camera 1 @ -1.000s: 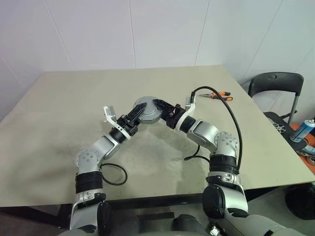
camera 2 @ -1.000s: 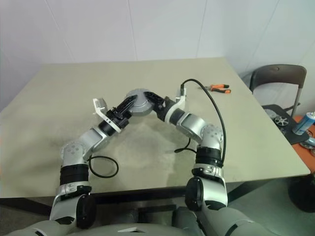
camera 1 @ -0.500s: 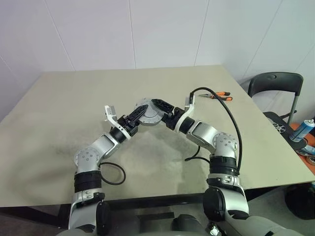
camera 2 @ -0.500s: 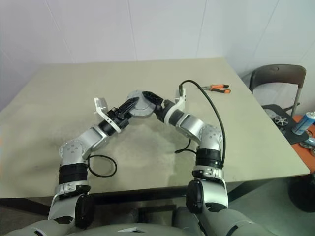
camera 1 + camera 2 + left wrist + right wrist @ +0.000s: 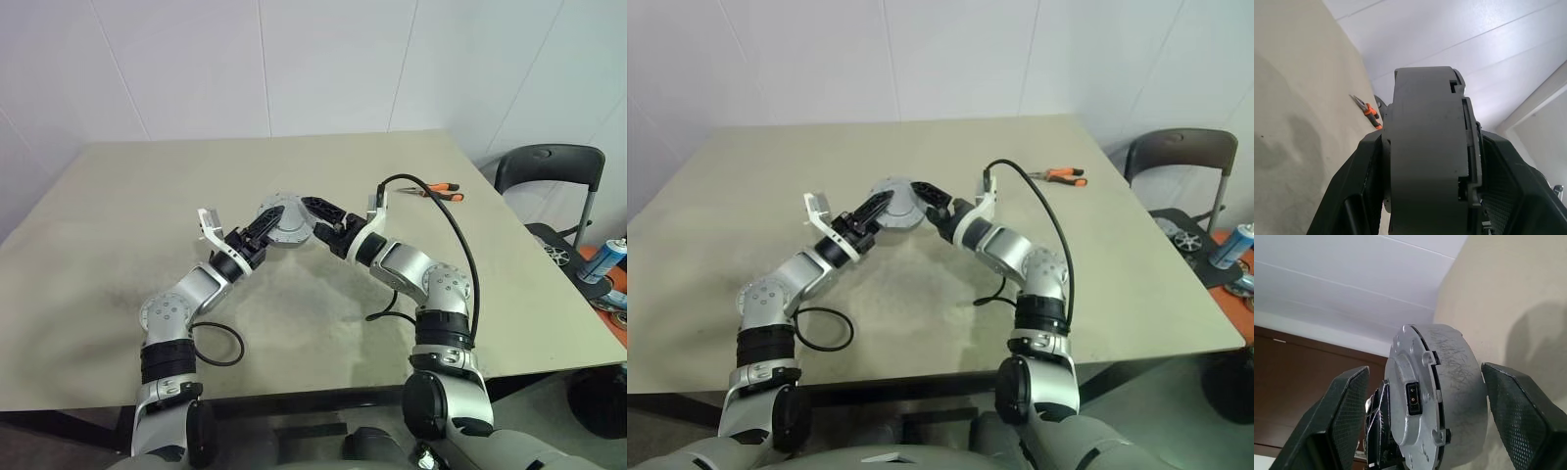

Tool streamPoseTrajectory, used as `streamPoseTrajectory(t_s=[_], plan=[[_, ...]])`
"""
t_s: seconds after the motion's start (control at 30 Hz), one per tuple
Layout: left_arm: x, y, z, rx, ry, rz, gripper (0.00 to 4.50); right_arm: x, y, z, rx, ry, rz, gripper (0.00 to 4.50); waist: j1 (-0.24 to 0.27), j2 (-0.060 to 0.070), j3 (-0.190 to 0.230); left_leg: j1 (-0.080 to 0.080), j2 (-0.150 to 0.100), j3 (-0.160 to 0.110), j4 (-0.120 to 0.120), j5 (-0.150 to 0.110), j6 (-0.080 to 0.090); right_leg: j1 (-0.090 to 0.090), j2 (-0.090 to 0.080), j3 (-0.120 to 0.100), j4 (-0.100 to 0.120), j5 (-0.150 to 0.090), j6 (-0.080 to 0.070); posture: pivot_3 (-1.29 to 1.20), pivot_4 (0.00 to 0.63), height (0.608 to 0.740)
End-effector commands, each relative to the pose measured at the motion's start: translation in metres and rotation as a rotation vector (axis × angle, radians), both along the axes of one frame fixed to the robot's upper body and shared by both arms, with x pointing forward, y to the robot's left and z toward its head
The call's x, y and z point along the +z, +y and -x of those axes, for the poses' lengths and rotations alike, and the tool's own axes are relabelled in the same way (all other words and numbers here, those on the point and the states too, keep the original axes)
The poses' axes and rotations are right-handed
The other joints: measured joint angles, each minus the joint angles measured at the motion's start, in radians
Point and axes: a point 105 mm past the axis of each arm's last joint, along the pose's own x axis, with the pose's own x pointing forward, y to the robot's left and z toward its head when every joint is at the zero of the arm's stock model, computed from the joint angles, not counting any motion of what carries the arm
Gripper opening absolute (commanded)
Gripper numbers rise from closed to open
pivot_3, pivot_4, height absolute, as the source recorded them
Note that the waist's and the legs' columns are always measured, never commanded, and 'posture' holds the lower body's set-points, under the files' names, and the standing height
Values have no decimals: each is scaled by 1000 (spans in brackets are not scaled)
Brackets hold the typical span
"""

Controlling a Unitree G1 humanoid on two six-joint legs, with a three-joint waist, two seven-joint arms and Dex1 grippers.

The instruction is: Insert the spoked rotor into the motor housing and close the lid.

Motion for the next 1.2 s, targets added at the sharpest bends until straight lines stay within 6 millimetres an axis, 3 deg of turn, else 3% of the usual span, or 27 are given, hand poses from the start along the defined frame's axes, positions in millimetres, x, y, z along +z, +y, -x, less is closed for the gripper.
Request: streamPoseTrajectory(t_s=[0.03,0.13,0.27,0.57,0.77,1.1,1.2], plan=[[32,6,-4,38,-105,34,2318,21,1,-2,3,-53,-52,3830,0,0,0,0,0,0,0,0,0,0,0,0,0,0,0,0,0,740],[52,31,-8,118,-159,49,2318,21,-2,-4,-13,-46,-54,3830,-4,0,0,0,0,0,0,0,0,0,0,0,0,0,0,0,0,740],[69,81,-9,264,-202,24,2318,17,-5,-7,-27,-35,-46,3830,-10,-1,1,0,2,0,0,0,0,-1,2,0,1,0,0,0,0,740],[39,149,-2,468,-96,-235,2318,11,2,-9,-16,-21,-11,3830,-1,-3,1,0,0,0,0,0,-1,0,-1,0,0,0,0,0,0,740],[-1,168,-12,522,36,-395,2318,9,6,-9,-11,-20,-2,3830,-2,-4,1,0,0,-1,-1,0,-1,-1,-1,0,0,0,0,0,0,740],[-43,165,-23,500,128,-473,2318,5,3,-10,-22,-24,26,3830,-4,-5,1,-2,0,0,-3,0,-2,-5,-2,0,0,0,-1,0,0,740],[-52,176,-23,546,153,-514,3212,3,1,-10,-28,-21,34,3830,-5,-4,1,-2,0,0,-3,0,-2,-5,-3,0,0,1,-1,0,0,740]])
